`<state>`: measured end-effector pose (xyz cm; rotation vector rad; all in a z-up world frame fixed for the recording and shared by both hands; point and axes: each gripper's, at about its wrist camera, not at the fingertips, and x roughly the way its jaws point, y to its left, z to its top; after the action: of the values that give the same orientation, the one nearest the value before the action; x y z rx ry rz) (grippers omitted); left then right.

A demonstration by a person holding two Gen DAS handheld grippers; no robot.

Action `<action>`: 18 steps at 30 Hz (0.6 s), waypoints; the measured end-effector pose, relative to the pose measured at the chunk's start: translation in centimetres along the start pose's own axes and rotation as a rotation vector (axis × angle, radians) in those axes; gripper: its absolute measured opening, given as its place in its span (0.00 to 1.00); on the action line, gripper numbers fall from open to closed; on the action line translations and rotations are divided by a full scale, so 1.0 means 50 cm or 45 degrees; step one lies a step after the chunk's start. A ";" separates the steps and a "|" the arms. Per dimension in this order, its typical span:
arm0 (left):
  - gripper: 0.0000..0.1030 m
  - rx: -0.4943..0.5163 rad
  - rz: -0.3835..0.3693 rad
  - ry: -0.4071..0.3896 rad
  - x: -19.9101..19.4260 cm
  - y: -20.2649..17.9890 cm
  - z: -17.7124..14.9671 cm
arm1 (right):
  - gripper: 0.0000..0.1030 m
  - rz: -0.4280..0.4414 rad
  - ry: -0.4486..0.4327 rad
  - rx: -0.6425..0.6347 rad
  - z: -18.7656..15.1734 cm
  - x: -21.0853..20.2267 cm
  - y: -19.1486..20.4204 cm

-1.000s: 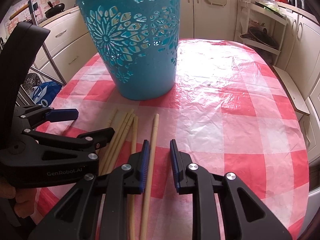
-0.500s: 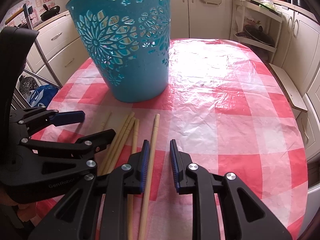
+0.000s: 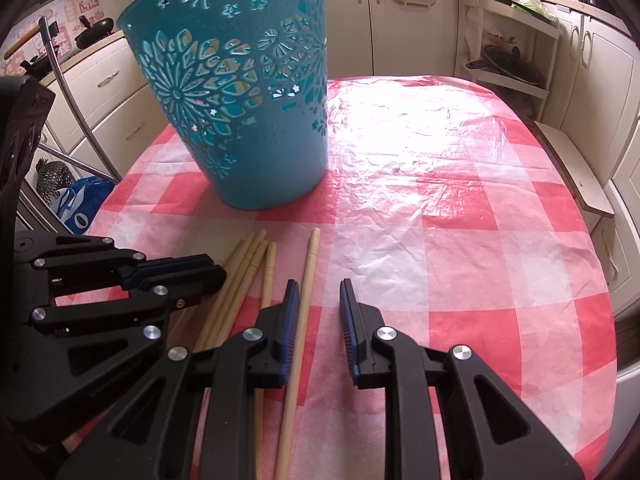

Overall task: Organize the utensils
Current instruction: 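Close the left tool on one chopstick beside the basket, then lift the left tool's chopstick over the basket while the right tool grasps another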

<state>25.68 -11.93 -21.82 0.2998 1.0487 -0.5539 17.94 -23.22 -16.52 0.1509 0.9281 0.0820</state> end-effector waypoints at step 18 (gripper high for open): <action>0.05 -0.002 -0.047 -0.020 -0.044 0.012 0.007 | 0.06 0.092 0.023 0.103 0.008 0.006 -0.030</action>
<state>25.44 -10.95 -19.77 0.2752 1.0414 -0.5877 18.46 -24.68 -16.74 0.2593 0.9442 0.1130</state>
